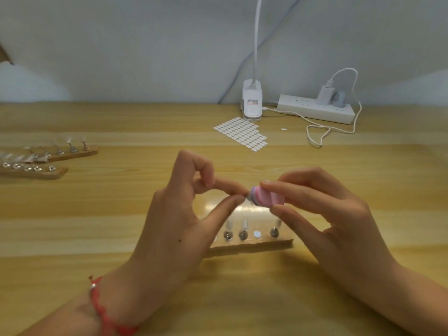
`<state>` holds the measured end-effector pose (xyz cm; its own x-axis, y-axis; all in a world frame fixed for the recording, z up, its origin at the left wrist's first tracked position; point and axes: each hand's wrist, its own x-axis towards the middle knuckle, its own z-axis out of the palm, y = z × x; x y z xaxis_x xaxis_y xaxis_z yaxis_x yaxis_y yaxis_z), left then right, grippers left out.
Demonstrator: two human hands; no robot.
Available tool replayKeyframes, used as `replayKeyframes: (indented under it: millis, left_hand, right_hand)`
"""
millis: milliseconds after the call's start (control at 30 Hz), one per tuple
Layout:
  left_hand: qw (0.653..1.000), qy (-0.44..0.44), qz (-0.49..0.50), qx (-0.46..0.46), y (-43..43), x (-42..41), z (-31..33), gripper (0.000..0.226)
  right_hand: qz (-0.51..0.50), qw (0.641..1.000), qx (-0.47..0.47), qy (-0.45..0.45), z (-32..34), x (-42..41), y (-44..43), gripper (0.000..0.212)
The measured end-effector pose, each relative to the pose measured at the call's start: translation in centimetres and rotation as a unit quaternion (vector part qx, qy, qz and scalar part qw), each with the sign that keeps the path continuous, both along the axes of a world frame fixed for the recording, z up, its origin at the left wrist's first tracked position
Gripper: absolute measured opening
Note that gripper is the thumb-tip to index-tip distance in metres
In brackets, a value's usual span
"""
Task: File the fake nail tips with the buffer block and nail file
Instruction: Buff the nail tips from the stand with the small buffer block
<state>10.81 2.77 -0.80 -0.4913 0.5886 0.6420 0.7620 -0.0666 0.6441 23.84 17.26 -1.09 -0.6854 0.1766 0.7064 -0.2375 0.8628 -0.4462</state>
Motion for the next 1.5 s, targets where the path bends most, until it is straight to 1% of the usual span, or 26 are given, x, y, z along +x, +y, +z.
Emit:
replayKeyframes:
  millis: [100,200,300,467,533,667,733,867,967,1033,1100,1200,1300,1400,1467,1500]
  left_hand:
    - [1.000,-0.010,-0.023,-0.001,0.2,0.0,-0.1,0.042]
    - [1.000,-0.021,-0.009,0.008,0.2,-0.2,0.0,0.042]
    - [0.999,-0.030,-0.024,0.013,0.2,-0.1,0.0,0.039]
    - [1.000,-0.018,-0.008,0.009,0.1,-0.1,0.0,0.044]
    - [1.000,-0.018,-0.015,0.002,0.2,0.0,0.0,0.042]
    - [1.000,-0.003,-0.003,0.001,0.1,-0.1,-0.1,0.046]
    - [1.000,0.000,-0.010,-0.003,0.2,0.0,-0.1,0.045]
    - [1.000,0.020,-0.008,-0.011,0.2,-0.1,-0.2,0.050]
    - [0.999,0.044,0.000,-0.029,0.1,0.0,-0.2,0.047]
    - [0.998,0.053,0.005,-0.037,0.1,0.2,-0.1,0.048]
    - [0.998,0.049,-0.001,-0.036,-0.1,0.2,-0.1,0.049]
    - [0.998,0.049,-0.017,-0.041,-0.1,0.2,-0.1,0.045]
    - [0.998,0.042,-0.022,-0.038,-0.2,0.3,-0.2,0.042]
    - [0.998,0.035,-0.028,-0.038,-0.1,0.5,-0.1,0.041]
    - [0.999,0.033,-0.029,-0.028,0.0,0.7,0.2,0.040]
    - [0.999,0.019,-0.032,-0.015,0.0,0.9,0.3,0.041]
  right_hand:
    - [0.008,1.000,0.008,-0.001,0.0,0.0,-0.2,0.030]
    - [0.003,1.000,-0.001,-0.004,0.0,0.2,-0.1,0.031]
    - [0.016,1.000,-0.011,0.001,0.0,0.1,-0.3,0.029]
    - [0.018,0.999,-0.050,-0.002,0.0,0.0,-0.3,0.032]
    - [0.024,0.999,-0.046,-0.005,-0.1,-0.1,-0.2,0.032]
    - [0.010,0.999,-0.040,-0.010,0.0,0.0,-0.2,0.033]
    - [0.014,1.000,-0.026,-0.007,0.0,-0.1,-0.2,0.033]
    - [0.008,0.999,-0.047,-0.011,0.2,0.0,-0.2,0.030]
    - [0.019,0.999,-0.016,-0.020,0.1,-0.1,-0.4,0.029]
    - [0.009,1.000,-0.014,-0.020,0.2,0.0,-0.4,0.029]
    - [0.003,1.000,-0.012,-0.015,0.2,0.0,-0.5,0.029]
    - [0.026,0.999,0.003,-0.019,0.2,-0.1,-0.6,0.029]
    - [-0.006,1.000,-0.002,-0.012,0.2,0.1,-0.1,0.029]
    - [0.021,1.000,0.003,-0.006,0.0,-0.1,-0.2,0.027]
    - [0.001,1.000,0.000,-0.011,0.0,-0.3,0.6,0.028]
    - [-0.016,1.000,-0.022,-0.014,0.1,-0.3,1.3,0.027]
